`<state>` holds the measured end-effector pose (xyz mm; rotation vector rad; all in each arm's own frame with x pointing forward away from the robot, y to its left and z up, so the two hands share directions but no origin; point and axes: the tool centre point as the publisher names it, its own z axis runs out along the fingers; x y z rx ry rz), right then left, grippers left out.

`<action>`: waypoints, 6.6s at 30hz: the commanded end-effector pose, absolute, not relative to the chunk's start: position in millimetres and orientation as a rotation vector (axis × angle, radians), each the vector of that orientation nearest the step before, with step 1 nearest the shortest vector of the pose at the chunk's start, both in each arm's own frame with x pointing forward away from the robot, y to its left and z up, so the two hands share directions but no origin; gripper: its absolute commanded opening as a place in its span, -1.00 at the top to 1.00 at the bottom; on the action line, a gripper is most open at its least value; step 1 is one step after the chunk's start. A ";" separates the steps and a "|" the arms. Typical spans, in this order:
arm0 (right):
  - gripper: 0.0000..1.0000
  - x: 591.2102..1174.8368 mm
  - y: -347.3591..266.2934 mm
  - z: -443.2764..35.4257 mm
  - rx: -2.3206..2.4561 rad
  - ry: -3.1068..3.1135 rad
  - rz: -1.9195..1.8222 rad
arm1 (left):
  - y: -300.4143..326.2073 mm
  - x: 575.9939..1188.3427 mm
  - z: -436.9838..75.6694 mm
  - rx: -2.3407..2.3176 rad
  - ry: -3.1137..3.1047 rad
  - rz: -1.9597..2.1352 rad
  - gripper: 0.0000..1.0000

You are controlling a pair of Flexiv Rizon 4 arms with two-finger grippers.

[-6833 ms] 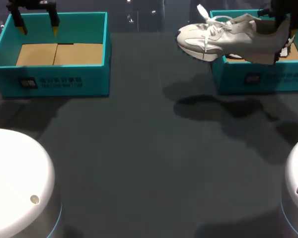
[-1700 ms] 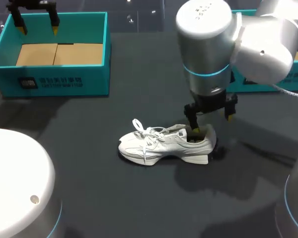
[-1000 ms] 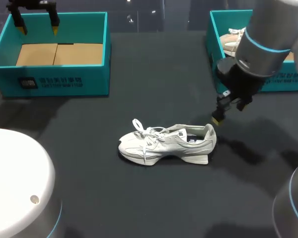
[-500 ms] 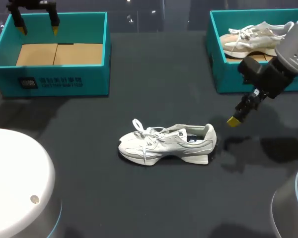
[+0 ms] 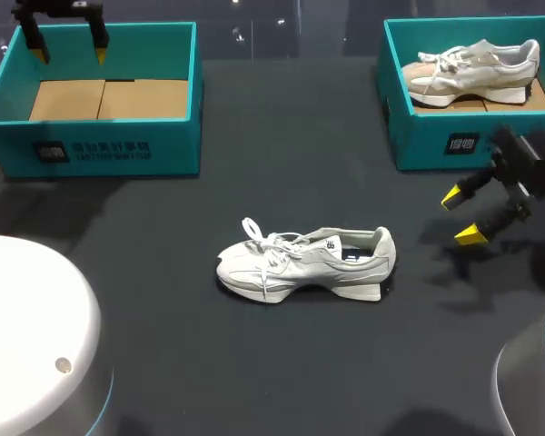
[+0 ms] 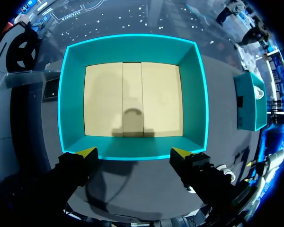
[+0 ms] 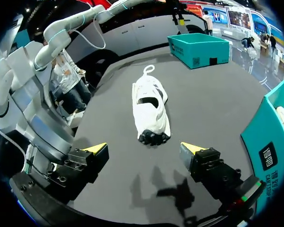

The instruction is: Take the shoe out of the shoebox, open the shoe tongue, remove and reinsert the insole, then place the shoe into the shoebox

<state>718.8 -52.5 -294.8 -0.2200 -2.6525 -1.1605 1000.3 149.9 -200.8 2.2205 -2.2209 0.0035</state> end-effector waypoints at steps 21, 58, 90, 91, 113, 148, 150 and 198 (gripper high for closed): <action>-1.00 691.0 -62.1 -322.6 -0.222 -2.583 -1.652 | 149.9 1000.3 -200.5 2.221 -2.221 0.002 -1.00; -1.00 692.9 -48.1 -366.8 -0.368 -2.717 -1.808 | 149.9 1000.3 -200.5 2.221 -2.221 0.002 -1.00; -1.00 706.7 7.4 -387.1 -0.468 -2.675 -1.868 | 149.9 1000.3 -200.5 2.221 -2.221 0.002 -1.00; -1.00 707.1 9.2 -387.8 -0.472 -2.676 -1.865 | 149.9 1000.3 -200.5 2.221 -2.221 0.002 -1.00; -1.00 715.2 41.1 -397.3 -0.379 -2.635 -1.897 | 149.9 1000.3 -200.5 2.221 -2.221 0.002 -1.00; -0.40 722.6 84.5 -411.4 -0.238 -2.586 -1.851 | 149.9 1000.3 -200.5 2.221 -2.221 0.002 -1.00; 0.68 723.1 85.2 -411.1 -0.230 -2.588 -1.852 | 149.9 1000.3 -200.5 2.221 -2.221 0.002 -1.00; 1.00 727.5 93.6 -408.7 -0.096 -2.566 -1.805 | 153.9 1007.1 -201.3 2.226 -2.167 -0.013 -1.00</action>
